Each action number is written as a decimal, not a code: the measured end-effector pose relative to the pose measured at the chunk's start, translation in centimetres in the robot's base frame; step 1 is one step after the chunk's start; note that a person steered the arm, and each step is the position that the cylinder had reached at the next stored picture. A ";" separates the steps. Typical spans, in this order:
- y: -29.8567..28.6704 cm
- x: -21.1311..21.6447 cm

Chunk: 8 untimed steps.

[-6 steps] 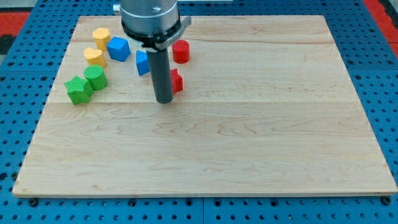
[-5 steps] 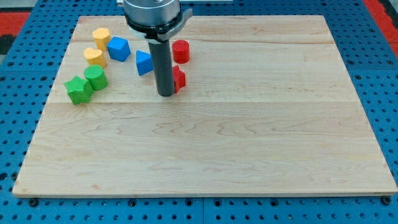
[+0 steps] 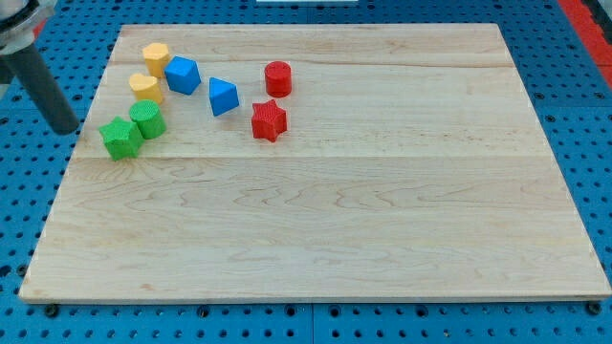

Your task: Move the green star down and right a bit

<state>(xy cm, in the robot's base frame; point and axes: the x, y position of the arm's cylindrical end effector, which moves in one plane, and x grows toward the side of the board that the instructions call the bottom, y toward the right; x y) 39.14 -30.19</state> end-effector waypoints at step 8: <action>13.3 8.3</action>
<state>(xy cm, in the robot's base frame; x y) 47.39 -16.92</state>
